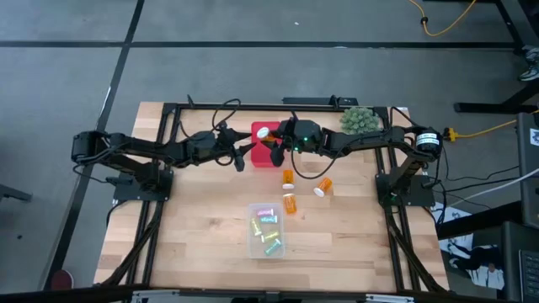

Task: Pick and place medicine bottles into bin by pill shape (circle, oval)
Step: Put the large orange pill bottle into the red bin

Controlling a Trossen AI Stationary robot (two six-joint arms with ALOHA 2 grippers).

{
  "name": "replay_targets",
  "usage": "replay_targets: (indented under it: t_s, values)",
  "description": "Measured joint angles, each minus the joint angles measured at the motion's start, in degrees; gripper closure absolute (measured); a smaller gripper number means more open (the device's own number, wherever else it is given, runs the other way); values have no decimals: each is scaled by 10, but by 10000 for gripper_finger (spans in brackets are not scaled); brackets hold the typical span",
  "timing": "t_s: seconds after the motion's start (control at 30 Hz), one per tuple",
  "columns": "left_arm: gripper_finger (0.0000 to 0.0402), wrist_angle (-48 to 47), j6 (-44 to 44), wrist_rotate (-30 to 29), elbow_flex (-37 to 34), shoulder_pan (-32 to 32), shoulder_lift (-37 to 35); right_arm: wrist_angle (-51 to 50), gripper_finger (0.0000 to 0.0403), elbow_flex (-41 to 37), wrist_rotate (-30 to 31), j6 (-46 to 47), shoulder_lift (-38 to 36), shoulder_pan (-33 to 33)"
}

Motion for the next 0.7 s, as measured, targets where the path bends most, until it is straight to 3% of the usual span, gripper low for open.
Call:
replay_targets:
  t_s: [0.27, 0.53, 0.7]
  values:
    - [204, 1, -13, 4, 0, 3, 0, -10, 220, 0, -27, -9, 0, 0]
    - [136, 10, -17, 88, 0, 3, 0, -5, 220, 0, -44, -22, 0, 0]
    - [125, 23, -18, 74, 0, 3, 0, 26, 220, 0, -96, -24, 0, 1]
